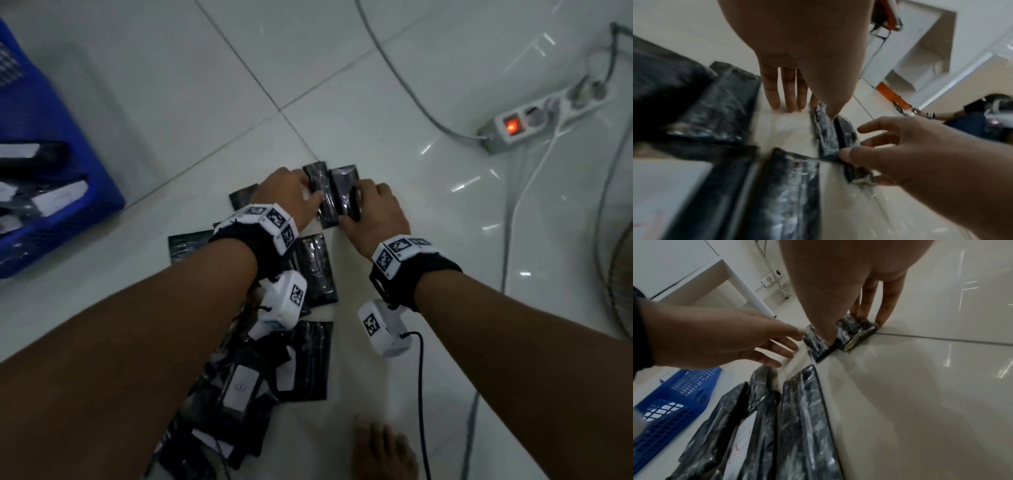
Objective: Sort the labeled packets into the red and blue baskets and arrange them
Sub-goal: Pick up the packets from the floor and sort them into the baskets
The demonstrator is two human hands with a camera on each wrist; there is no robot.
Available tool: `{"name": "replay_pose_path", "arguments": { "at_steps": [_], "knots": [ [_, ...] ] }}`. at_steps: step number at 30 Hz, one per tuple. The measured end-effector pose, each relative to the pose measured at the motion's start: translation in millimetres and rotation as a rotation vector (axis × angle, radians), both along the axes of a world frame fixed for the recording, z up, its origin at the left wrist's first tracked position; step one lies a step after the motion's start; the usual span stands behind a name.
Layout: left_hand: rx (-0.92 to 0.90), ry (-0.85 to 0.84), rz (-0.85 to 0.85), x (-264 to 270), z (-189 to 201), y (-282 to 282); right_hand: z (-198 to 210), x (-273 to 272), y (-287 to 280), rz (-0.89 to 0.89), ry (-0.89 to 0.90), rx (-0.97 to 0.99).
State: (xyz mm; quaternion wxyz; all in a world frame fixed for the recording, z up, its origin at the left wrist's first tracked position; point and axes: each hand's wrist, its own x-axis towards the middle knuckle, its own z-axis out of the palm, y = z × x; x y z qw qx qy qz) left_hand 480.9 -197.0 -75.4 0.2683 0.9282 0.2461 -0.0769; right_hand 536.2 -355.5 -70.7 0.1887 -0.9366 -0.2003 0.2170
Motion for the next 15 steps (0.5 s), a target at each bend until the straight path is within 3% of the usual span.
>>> {"name": "replay_pose_path", "arguments": {
  "at_steps": [6,12,15],
  "knots": [
    [0.1,0.073,0.045,25,-5,-19,2,17,-20,-0.028,0.048,-0.071],
    [0.226,0.08,-0.085,29,-7,-33,-2,29,-25,-0.16,0.103,0.15],
    [0.195,0.062,-0.097,27,-2,-27,0,29,-14,-0.308,0.266,0.313]
  ]
}}
